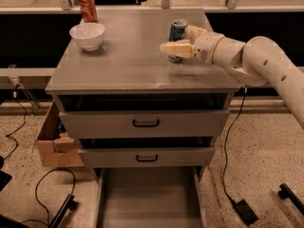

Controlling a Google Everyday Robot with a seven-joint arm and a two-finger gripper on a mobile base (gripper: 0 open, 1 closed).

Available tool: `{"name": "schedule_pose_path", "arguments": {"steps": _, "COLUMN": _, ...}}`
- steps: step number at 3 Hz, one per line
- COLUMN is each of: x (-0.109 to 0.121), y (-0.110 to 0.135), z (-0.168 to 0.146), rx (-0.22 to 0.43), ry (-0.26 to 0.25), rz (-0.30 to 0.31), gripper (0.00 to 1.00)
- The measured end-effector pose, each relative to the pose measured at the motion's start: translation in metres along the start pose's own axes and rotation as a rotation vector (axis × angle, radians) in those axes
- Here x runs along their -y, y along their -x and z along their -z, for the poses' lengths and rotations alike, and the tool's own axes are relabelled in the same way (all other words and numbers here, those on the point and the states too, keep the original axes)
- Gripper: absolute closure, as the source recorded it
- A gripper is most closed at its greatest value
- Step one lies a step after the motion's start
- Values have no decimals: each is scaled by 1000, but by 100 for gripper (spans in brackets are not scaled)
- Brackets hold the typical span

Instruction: Place redbull can into bottom drawer

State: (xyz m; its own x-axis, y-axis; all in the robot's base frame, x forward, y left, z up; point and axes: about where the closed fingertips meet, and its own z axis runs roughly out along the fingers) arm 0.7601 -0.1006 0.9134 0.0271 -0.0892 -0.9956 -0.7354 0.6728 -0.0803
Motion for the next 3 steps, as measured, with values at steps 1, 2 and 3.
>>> {"name": "schedule_pose_path", "arguments": {"steps": 1, "x": 13, "y": -8, "z": -18, "rx": 21, "ry": -15, "rz": 1, "gripper": 41}}
{"name": "schedule_pose_path", "arguments": {"steps": 2, "x": 29, "y": -8, "z": -29, "rx": 17, "ry": -28, "rz": 24, "gripper": 64}}
{"name": "schedule_pose_path", "arguments": {"steps": 3, "x": 30, "y": 21, "z": 11, "rx": -28, "ry": -37, "rz": 101, "gripper": 95}}
